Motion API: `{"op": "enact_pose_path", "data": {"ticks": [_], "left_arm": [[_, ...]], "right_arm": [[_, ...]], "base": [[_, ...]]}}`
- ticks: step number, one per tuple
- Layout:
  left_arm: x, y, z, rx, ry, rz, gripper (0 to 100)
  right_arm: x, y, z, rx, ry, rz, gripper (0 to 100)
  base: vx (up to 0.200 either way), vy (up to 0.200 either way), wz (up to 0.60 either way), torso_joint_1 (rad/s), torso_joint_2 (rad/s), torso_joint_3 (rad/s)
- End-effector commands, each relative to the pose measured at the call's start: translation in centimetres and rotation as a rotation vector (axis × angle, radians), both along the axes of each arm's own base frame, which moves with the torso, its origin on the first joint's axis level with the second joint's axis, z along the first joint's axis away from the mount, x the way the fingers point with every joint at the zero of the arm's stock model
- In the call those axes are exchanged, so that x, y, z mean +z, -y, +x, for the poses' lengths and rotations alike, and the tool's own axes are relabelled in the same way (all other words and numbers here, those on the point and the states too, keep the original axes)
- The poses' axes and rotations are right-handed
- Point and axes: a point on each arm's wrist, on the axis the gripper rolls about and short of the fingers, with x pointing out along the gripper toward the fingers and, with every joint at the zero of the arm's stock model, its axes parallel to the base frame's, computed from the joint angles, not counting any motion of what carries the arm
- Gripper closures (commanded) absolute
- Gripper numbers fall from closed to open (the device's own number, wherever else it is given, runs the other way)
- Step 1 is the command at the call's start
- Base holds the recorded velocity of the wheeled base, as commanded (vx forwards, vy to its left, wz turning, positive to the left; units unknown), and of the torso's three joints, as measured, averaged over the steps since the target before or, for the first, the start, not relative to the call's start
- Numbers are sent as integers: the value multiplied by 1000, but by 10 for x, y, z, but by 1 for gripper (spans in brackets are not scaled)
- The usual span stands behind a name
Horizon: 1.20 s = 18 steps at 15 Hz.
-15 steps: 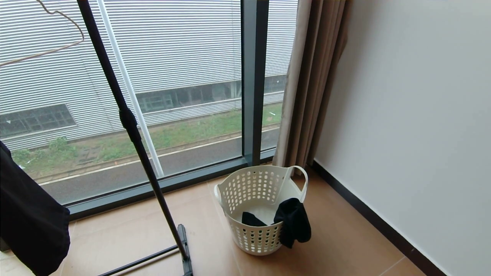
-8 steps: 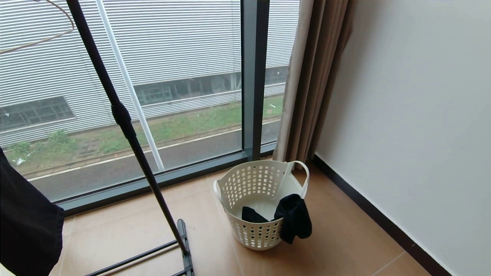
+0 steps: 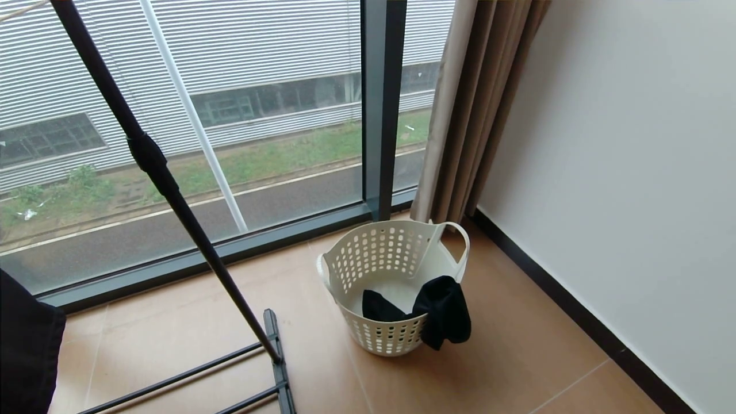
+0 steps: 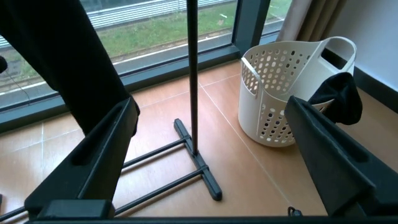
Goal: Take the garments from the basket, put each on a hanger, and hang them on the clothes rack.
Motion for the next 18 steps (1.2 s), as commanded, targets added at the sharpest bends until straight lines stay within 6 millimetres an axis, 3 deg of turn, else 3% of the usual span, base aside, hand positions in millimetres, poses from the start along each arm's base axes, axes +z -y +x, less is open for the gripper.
{"op": "enact_pose_path", "data": {"ticks": [1,18], "left_arm": [[0,0,0,0,-2,0,0],[0,0,0,0,-2,0,0]], "right_arm": [[0,0,0,1,1,0,0],[0,0,0,0,1,0,0]], "base": [[0,0,0,2,2,-198],[0,0,0,3,4,-198]]}}
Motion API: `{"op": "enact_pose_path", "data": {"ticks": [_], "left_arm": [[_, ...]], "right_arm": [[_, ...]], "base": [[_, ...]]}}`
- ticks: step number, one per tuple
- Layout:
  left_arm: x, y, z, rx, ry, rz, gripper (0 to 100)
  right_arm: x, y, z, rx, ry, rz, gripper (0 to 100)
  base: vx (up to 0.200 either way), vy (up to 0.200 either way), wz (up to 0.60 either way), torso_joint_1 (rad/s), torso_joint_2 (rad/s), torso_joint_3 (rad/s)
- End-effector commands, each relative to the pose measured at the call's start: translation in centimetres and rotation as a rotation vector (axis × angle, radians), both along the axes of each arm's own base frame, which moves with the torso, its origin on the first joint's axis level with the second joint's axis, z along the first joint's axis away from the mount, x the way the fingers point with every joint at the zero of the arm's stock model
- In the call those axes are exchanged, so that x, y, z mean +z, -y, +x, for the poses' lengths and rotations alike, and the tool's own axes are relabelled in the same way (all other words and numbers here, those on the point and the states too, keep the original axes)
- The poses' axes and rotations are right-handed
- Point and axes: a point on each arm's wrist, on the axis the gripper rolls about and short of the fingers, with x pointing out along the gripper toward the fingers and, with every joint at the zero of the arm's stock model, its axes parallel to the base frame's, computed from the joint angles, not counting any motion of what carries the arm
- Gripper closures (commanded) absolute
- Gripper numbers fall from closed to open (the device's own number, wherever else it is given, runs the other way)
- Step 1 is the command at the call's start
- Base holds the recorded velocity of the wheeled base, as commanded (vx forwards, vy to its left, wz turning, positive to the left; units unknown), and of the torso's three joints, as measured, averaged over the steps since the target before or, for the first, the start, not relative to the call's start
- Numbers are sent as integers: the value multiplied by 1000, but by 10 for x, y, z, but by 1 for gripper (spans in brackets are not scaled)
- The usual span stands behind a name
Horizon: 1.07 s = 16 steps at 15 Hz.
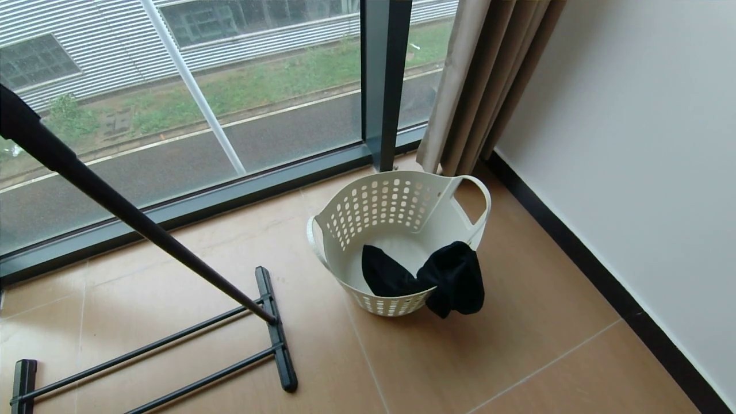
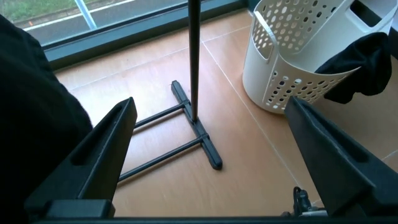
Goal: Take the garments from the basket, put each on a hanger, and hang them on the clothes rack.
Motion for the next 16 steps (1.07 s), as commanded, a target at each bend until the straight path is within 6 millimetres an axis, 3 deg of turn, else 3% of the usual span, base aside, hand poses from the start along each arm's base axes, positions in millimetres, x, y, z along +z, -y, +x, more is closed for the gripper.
{"op": "enact_pose_path", "data": {"ticks": [1,16], "left_arm": [[0,0,0,0,-2,0,0],[0,0,0,0,-2,-1,0]], "right_arm": [[0,0,0,0,1,0,0],[0,0,0,0,1,0,0]], "base": [[0,0,0,-7,2,-198],[0,0,0,3,2,-170]]}}
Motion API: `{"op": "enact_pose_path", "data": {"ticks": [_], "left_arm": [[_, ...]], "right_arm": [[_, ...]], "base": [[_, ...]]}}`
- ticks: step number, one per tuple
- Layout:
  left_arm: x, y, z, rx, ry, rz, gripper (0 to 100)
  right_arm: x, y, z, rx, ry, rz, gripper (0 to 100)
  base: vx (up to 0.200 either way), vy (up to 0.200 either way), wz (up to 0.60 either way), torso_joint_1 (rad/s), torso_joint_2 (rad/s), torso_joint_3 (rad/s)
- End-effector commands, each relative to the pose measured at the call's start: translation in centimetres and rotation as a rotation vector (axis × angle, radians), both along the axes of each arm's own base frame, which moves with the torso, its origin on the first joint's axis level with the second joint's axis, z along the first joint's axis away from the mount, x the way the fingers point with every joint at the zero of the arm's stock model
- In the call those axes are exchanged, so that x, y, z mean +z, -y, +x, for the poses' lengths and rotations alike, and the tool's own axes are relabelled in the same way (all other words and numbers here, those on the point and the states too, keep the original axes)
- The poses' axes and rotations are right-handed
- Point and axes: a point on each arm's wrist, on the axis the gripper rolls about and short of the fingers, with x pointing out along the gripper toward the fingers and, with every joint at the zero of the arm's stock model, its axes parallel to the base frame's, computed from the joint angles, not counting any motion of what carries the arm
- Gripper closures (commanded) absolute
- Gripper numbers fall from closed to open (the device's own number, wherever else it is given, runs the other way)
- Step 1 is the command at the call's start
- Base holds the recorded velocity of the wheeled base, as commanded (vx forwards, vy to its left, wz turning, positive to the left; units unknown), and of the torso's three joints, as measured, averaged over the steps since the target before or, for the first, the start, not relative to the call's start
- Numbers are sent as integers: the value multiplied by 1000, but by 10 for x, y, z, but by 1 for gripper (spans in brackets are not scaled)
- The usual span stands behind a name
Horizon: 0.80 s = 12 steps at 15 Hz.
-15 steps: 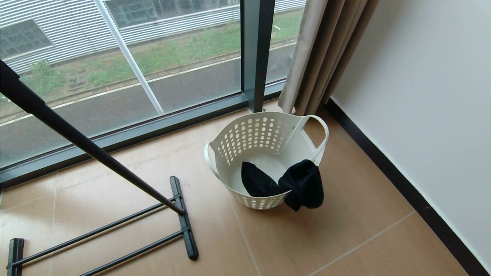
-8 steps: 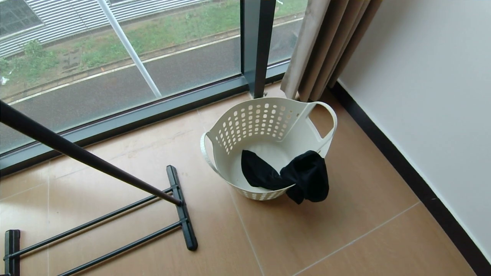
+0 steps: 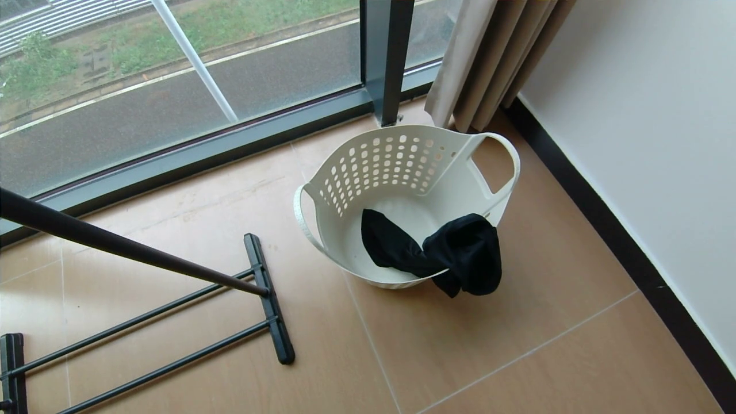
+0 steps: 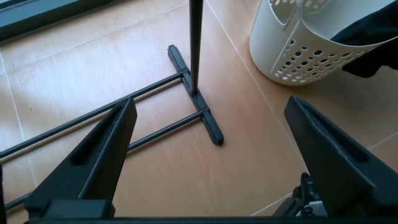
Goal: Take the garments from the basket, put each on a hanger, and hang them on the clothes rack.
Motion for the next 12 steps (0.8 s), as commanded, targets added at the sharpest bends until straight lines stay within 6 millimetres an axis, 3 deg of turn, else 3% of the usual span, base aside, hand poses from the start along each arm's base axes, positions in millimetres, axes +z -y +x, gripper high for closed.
{"op": "enact_pose_path", "data": {"ticks": [1,12], "left_arm": [[0,0,0,0,-2,-1,0],[0,0,0,-3,0,1,0]], "right_arm": [[0,0,0,2,0,0,0],[0,0,0,-1,-1,-2,0]], "base": [[0,0,0,0,0,0],[0,0,0,0,0,0]]}}
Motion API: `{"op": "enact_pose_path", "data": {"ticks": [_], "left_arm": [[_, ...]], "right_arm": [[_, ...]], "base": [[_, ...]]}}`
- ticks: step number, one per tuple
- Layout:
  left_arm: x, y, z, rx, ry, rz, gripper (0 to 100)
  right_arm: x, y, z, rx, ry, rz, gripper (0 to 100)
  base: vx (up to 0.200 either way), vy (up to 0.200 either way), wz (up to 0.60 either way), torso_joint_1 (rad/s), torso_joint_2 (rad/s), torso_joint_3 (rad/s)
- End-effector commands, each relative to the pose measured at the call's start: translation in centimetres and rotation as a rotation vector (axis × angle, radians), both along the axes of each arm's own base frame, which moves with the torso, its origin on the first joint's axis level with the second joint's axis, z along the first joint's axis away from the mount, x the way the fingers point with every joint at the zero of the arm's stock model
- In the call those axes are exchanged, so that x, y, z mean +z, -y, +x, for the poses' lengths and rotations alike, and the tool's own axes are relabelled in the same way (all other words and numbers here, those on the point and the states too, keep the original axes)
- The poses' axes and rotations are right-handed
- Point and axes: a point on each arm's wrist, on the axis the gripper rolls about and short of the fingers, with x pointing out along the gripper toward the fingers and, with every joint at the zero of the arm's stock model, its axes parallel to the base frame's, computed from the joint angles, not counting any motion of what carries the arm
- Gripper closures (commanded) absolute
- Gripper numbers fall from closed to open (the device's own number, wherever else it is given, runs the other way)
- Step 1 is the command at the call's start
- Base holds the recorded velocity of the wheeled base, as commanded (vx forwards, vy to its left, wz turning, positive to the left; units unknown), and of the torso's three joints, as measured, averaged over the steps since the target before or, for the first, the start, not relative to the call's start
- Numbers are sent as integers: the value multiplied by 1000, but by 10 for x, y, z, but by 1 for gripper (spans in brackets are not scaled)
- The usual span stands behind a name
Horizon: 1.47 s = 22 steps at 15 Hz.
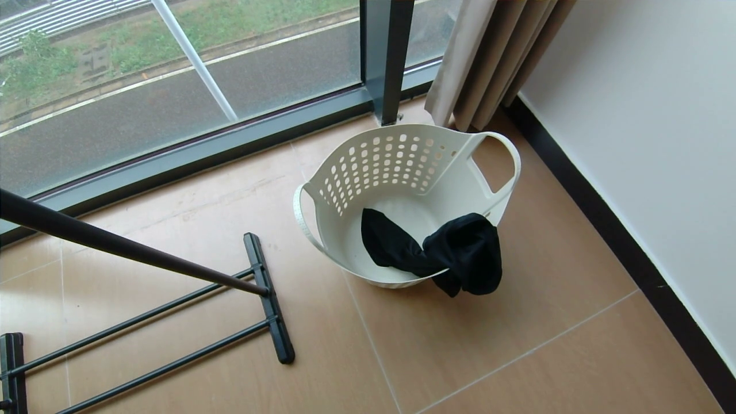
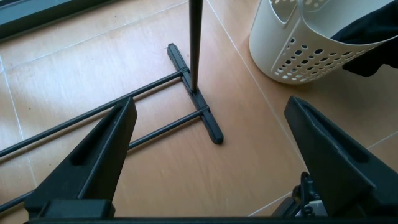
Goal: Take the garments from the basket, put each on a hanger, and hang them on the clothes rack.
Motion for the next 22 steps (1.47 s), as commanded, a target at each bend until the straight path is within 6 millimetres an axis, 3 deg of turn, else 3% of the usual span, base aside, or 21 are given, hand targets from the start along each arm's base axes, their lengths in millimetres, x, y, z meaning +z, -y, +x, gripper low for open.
{"op": "enact_pose_path", "data": {"ticks": [1,3,6,8,9,11,14,15,16,19,22], "left_arm": [[0,0,0,0,-2,-1,0],[0,0,0,1,-1,-4,0],[0,0,0,1,1,0,0],[0,0,0,3,1,-3,0],[0,0,0,18,2,-13,0],[0,0,0,18,3,-13,0],[0,0,0,17,4,-4,0],[0,0,0,15,4,-4,0],[0,0,0,17,4,-3,0],[0,0,0,18,4,-3,0],[0,0,0,15,4,-4,0]], "right_arm": [[0,0,0,-1,-8,-9,0],[2,0,0,-6,-33,-19,0],[60,0,28,50,-220,-103,0],[70,-1,37,66,-247,-126,0],[94,-6,76,159,-336,-300,0],[97,-19,116,305,-328,-487,0],[106,-48,202,421,-303,-760,0],[107,-51,218,432,-301,-831,0],[106,-61,251,433,-315,-963,0],[95,-90,306,400,-349,-1137,0],[112,-105,353,305,-292,-1226,0]], "base": [[0,0,0,0,0,0],[0,0,0,0,0,0],[0,0,0,0,0,0],[0,0,0,0,0,0],[0,0,0,0,0,0],[0,0,0,0,0,0],[0,0,0,0,0,0],[0,0,0,0,0,0],[0,0,0,0,0,0],[0,0,0,0,0,0],[0,0,0,0,0,0]]}}
